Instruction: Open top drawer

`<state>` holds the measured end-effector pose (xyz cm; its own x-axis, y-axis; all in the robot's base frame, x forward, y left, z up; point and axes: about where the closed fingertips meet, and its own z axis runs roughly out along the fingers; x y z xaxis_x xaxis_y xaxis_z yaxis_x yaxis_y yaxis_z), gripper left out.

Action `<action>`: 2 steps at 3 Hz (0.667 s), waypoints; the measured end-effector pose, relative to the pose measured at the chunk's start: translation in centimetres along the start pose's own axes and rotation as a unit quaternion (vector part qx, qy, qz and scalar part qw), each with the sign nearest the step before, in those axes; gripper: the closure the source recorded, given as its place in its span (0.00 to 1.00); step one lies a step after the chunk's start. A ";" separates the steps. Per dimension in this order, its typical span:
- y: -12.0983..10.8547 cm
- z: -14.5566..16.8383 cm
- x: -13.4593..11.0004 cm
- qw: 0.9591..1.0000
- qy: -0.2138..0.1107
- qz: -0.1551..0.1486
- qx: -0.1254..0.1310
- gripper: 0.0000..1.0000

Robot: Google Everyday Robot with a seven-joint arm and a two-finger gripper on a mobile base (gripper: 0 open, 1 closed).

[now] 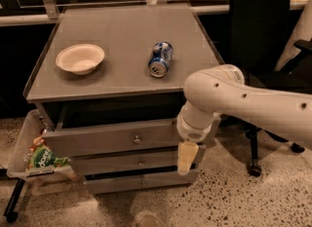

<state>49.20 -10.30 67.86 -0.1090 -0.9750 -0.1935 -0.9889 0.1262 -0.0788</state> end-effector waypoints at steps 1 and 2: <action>-2.5 2.0 -1.6 1.000 0.001 -0.013 0.001 0.00; -4.3 3.8 -2.5 1.000 0.001 -0.024 0.001 0.00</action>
Offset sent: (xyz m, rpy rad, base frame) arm 0.0744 0.0389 -0.0442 -0.0093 -0.0204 0.0712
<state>54.09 -7.68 64.97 -0.0614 -0.9805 -0.1867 -0.9927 0.0794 -0.0906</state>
